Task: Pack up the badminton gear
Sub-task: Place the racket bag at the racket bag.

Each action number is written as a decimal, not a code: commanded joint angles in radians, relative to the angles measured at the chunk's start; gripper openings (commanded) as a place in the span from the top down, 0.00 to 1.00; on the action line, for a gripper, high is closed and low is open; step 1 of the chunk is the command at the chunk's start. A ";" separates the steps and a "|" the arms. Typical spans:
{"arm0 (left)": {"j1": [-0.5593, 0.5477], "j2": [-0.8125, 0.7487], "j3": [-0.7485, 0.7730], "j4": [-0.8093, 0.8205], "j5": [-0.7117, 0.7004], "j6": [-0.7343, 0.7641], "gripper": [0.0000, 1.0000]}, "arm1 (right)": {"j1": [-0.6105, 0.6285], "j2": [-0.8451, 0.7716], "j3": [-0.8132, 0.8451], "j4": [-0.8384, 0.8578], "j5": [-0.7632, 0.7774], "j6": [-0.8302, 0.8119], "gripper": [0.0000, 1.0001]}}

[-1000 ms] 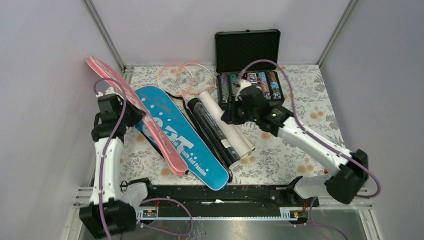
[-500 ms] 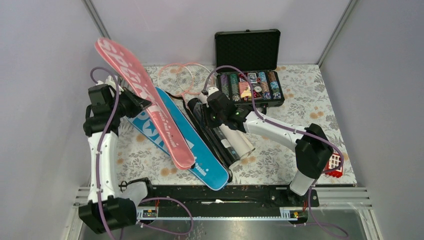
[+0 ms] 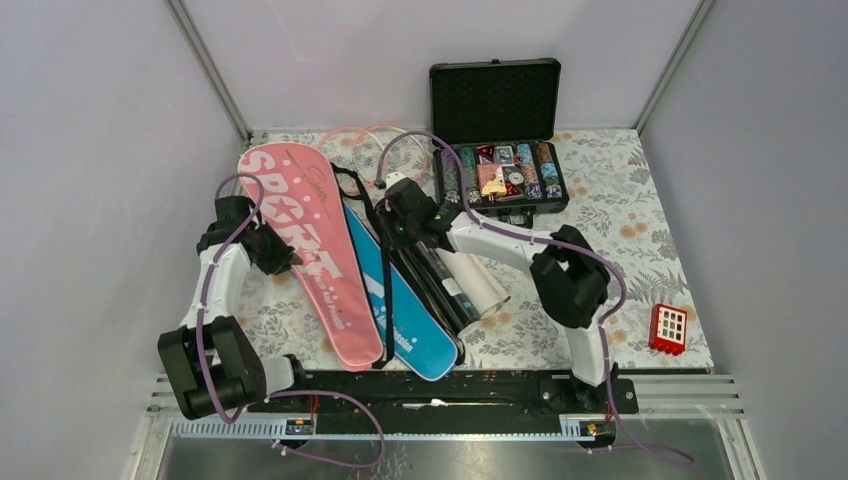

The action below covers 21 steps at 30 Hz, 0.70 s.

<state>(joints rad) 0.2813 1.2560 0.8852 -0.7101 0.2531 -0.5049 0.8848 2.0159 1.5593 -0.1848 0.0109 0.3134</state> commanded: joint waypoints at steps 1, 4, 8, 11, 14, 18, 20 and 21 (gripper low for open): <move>0.014 -0.006 0.096 -0.004 -0.303 -0.007 0.75 | 0.005 0.094 0.164 -0.050 0.111 -0.059 0.69; 0.018 -0.024 0.114 -0.023 -0.358 -0.036 0.64 | 0.004 0.164 0.244 -0.077 0.162 -0.087 0.70; 0.017 -0.059 0.119 -0.028 -0.405 -0.027 0.45 | 0.003 0.246 0.350 -0.158 0.207 -0.091 0.71; -0.003 -0.060 0.126 -0.033 -0.331 0.007 0.42 | 0.003 0.260 0.342 -0.149 0.192 -0.081 0.71; -0.106 -0.080 0.095 0.014 -0.229 0.025 0.42 | 0.004 0.271 0.332 -0.142 0.169 -0.074 0.71; -0.305 -0.050 0.081 0.043 -0.216 0.005 0.39 | 0.004 0.282 0.315 -0.147 0.213 -0.058 0.70; -0.395 -0.018 0.083 0.059 -0.246 -0.014 0.36 | 0.003 0.283 0.297 -0.146 0.234 -0.055 0.70; -0.429 0.003 0.087 0.067 -0.262 -0.023 0.35 | 0.003 0.283 0.288 -0.144 0.244 -0.050 0.69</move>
<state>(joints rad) -0.0341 1.2152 0.9680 -0.7071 -0.0044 -0.5064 0.8848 2.2894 1.8660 -0.3202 0.1764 0.2520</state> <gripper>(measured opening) 0.631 0.300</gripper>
